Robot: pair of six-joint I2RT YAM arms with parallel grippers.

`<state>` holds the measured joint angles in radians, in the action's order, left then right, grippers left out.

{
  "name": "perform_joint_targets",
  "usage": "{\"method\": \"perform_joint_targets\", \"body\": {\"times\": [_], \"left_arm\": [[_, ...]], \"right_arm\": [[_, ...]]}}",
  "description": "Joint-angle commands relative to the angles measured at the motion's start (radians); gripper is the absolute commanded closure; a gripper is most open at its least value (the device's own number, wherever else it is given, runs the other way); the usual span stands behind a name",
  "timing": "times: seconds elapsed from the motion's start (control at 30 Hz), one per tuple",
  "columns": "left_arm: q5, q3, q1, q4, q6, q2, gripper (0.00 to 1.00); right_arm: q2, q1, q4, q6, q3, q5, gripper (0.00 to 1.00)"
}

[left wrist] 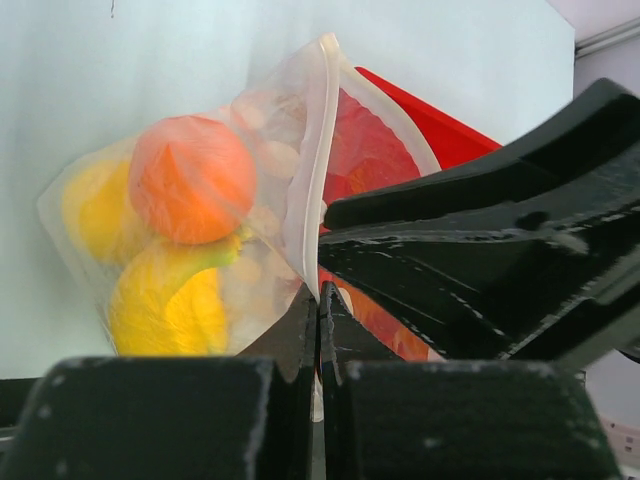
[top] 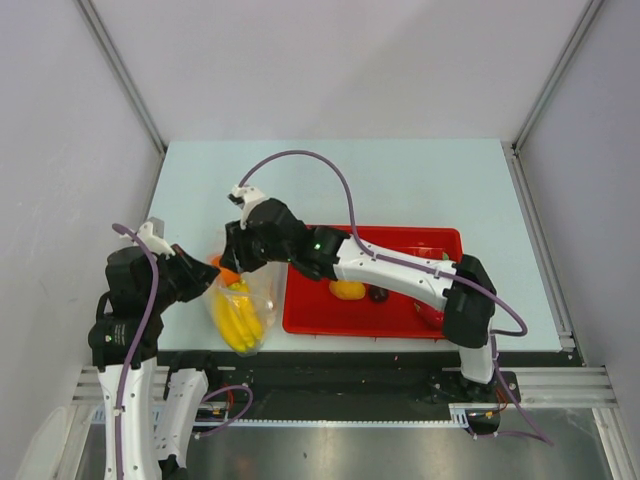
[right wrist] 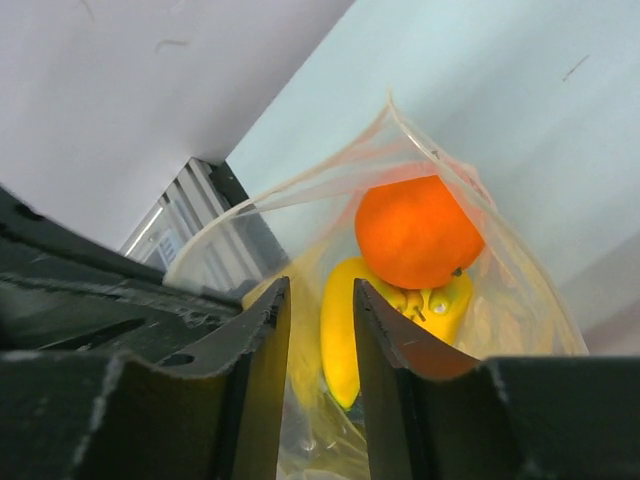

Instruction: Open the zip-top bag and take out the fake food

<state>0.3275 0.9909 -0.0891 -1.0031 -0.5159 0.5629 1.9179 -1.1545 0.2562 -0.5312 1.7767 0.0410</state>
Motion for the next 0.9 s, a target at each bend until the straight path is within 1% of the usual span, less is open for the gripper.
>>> {"method": "perform_joint_targets", "body": {"times": [0.0,0.17,0.33,0.37,0.43,0.47,0.5,0.63,0.67,0.8,0.87], "left_arm": [[0.036,0.023,-0.001,0.080,-0.018,0.008,1.00],[0.042,0.034,-0.003,0.096,-0.029,0.031,1.00],[0.054,0.023,-0.003,0.135,-0.049,0.061,1.00],[0.056,0.022,-0.003,0.138,-0.053,0.064,1.00],[0.062,0.020,-0.001,0.149,-0.058,0.075,1.00],[0.062,0.017,-0.003,0.152,-0.061,0.083,1.00],[0.067,0.014,-0.003,0.164,-0.064,0.086,1.00],[0.090,-0.008,-0.001,0.187,-0.081,0.115,1.00],[0.088,-0.015,-0.001,0.196,-0.082,0.124,1.00],[0.100,-0.032,-0.001,0.239,-0.110,0.153,1.00],[0.110,-0.035,-0.003,0.254,-0.119,0.166,1.00]], "right_arm": [[0.058,0.006,-0.034,0.002,-0.003,0.002,0.61],[0.125,0.042,-0.086,-0.016,-0.008,0.069,0.54],[0.190,0.065,-0.146,0.008,0.009,0.088,0.42],[0.199,0.073,-0.146,0.010,0.013,0.086,0.37],[0.220,0.082,-0.164,0.008,0.021,0.091,0.32],[0.224,0.090,-0.179,0.011,0.018,0.115,0.28],[0.231,0.095,-0.201,0.013,0.015,0.137,0.26],[0.265,0.105,-0.323,-0.001,0.017,0.275,0.22],[0.276,0.105,-0.340,-0.006,0.015,0.322,0.19],[0.312,0.104,-0.441,-0.041,0.009,0.398,0.10],[0.337,0.099,-0.445,-0.052,0.029,0.387,0.05]]}}
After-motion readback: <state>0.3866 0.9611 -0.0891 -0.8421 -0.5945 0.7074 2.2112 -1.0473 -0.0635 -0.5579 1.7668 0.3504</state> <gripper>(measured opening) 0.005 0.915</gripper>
